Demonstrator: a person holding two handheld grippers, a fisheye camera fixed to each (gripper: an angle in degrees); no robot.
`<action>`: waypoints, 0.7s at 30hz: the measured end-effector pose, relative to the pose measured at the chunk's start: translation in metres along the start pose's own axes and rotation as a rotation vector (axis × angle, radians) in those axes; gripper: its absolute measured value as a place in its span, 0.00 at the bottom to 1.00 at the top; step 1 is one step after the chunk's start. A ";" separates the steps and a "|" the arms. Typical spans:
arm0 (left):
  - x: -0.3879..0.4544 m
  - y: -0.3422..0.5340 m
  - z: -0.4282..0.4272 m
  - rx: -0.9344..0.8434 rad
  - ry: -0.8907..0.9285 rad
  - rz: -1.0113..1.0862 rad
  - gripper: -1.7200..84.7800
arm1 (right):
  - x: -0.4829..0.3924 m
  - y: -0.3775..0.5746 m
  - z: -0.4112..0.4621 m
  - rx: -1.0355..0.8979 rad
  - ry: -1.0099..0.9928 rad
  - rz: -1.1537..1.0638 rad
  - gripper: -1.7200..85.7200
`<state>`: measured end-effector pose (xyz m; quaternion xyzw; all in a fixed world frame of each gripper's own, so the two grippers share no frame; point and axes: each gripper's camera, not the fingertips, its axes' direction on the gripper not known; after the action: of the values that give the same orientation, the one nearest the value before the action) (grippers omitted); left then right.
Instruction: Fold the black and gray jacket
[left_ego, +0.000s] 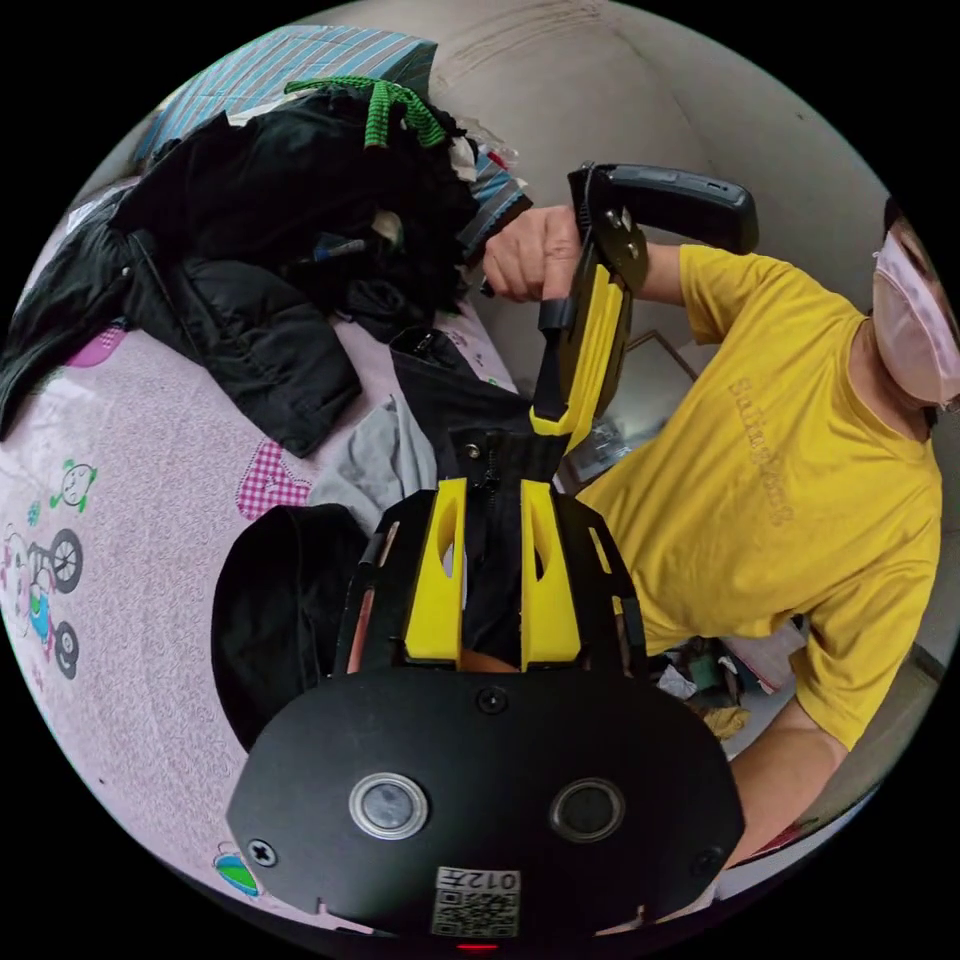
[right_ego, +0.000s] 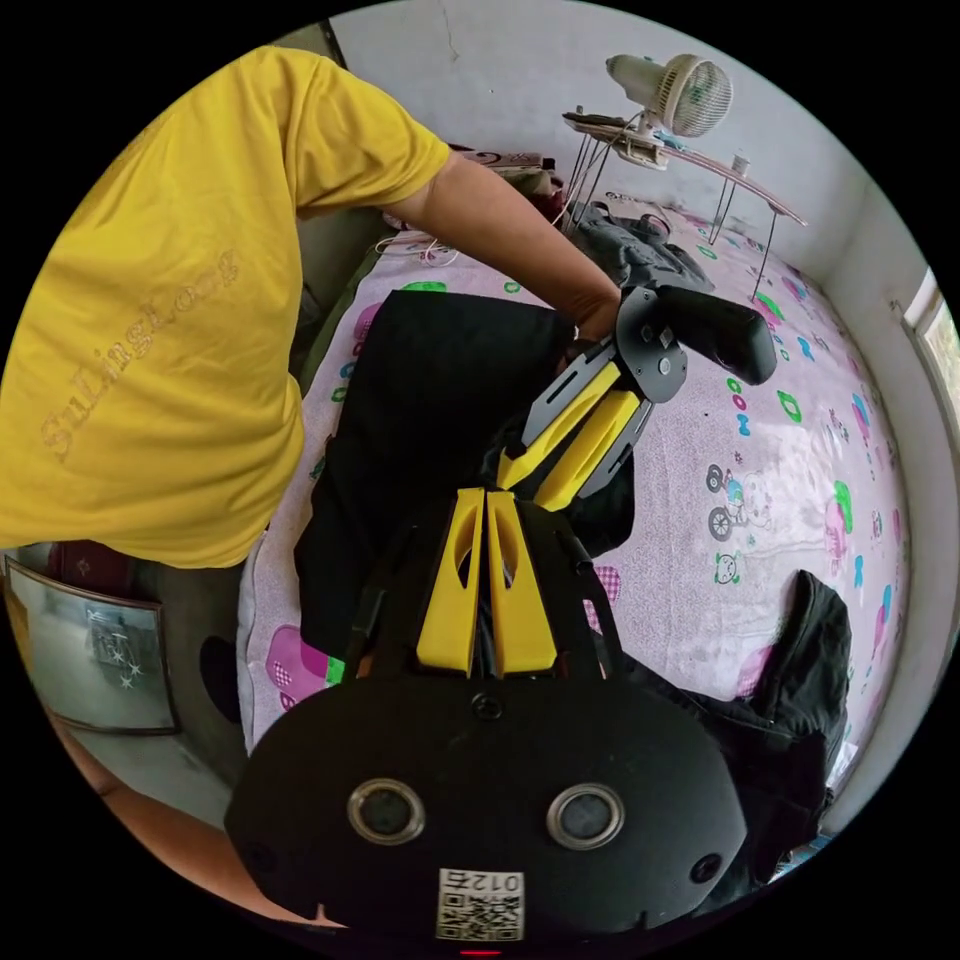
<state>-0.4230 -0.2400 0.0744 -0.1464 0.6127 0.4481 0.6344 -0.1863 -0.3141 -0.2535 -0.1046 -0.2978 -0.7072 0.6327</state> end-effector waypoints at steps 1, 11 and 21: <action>-0.006 0.005 -0.004 0.016 0.022 0.006 0.10 | 0.002 0.001 -0.001 0.003 0.000 0.007 0.02; -0.028 0.051 -0.035 0.141 -0.019 -0.073 0.03 | 0.025 0.012 0.008 -0.014 0.031 0.090 0.02; -0.068 0.070 -0.044 0.152 0.031 -0.124 0.17 | 0.016 -0.025 0.002 0.028 0.034 -0.026 0.02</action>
<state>-0.4931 -0.2596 0.1521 -0.1426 0.6444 0.3580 0.6605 -0.2134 -0.3262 -0.2509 -0.0797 -0.2985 -0.7127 0.6297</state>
